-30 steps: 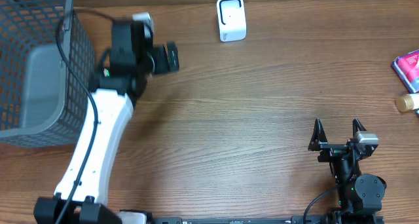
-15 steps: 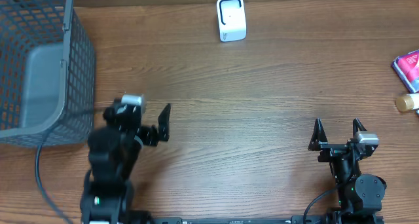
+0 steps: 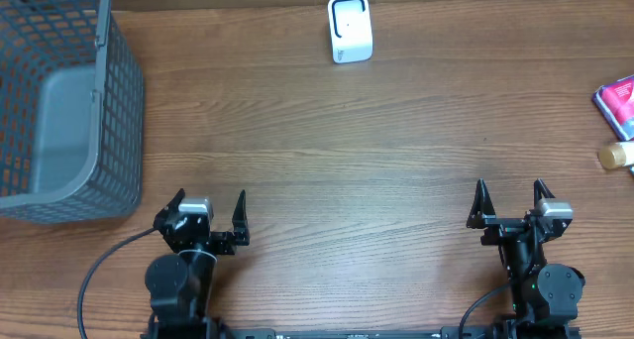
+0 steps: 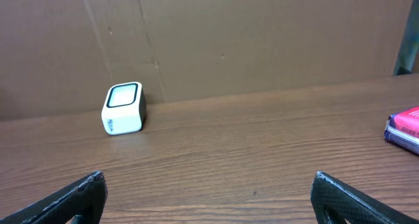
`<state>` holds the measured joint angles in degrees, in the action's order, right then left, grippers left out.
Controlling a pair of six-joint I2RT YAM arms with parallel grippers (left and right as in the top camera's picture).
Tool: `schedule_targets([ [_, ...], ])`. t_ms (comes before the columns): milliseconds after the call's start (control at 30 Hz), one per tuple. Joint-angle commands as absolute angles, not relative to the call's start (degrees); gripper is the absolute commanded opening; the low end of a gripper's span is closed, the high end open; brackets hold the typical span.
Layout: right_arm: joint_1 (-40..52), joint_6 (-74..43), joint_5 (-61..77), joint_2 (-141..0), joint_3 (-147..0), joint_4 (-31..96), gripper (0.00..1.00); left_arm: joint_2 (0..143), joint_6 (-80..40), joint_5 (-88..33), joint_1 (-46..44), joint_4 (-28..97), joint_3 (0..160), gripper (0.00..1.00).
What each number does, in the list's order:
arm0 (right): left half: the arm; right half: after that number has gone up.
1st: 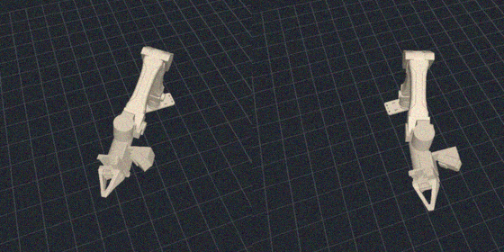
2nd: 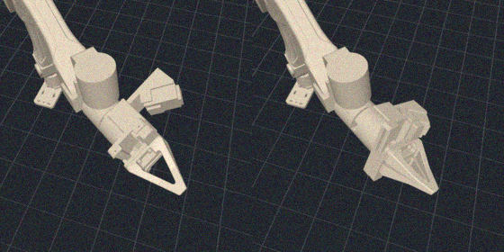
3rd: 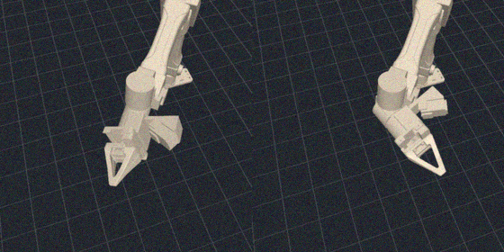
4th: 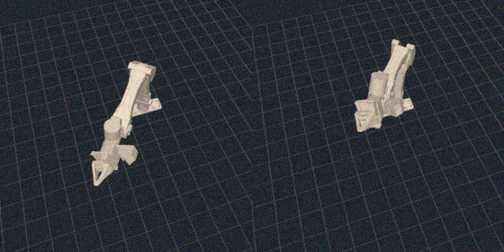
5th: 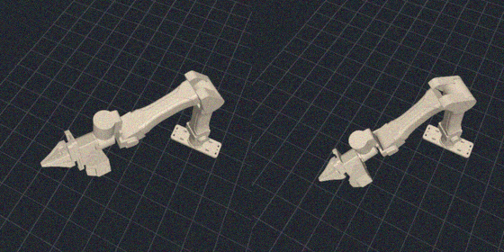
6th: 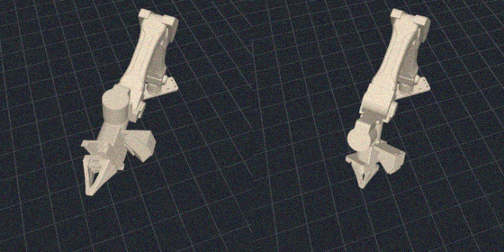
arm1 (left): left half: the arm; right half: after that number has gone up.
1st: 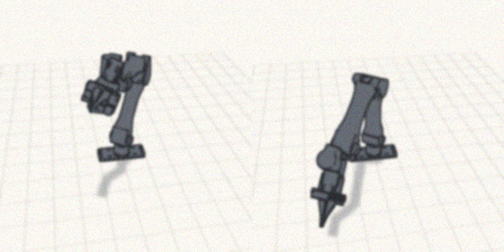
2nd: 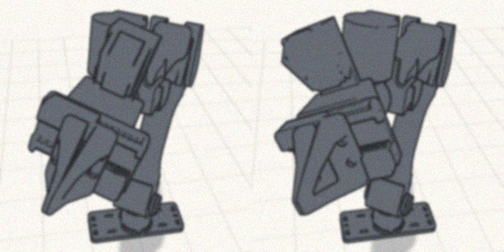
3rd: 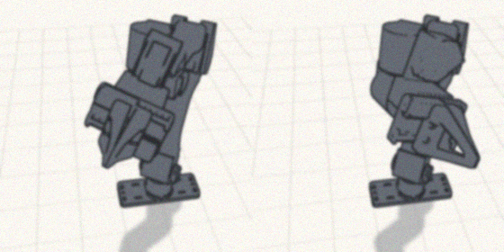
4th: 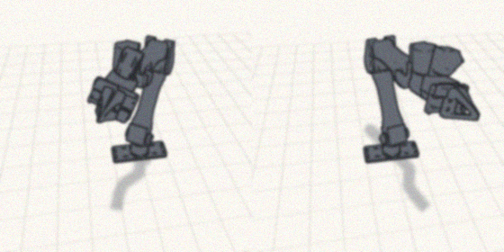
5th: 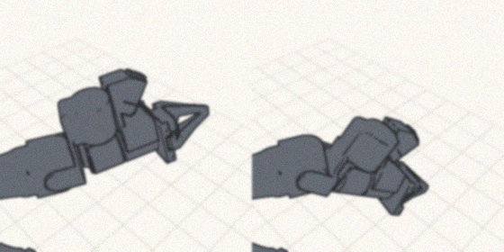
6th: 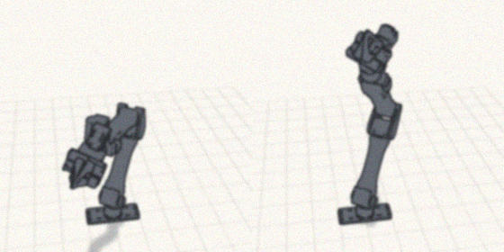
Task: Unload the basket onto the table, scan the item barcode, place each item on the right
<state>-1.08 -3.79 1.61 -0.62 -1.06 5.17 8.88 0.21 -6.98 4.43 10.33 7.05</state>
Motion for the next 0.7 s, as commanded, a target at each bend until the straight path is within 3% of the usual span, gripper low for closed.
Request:
schedule_targets([
  [0,-1.2,-3.4,1.5,-0.2,-0.5,4.8,1.0,3.2,0.7,-5.9,4.9,8.9,3.2,1.0],
  [167,-1.2,-3.4,1.6,-0.2,-0.5,4.8,1.0,0.2,-4.8,-0.4,4.9,6.1,1.1,1.0],
  [667,-1.2,-3.4,1.5,-0.2,-0.5,4.8,1.0,0.2,-1.2,4.5,2.3,5.6,0.9,1.0],
])
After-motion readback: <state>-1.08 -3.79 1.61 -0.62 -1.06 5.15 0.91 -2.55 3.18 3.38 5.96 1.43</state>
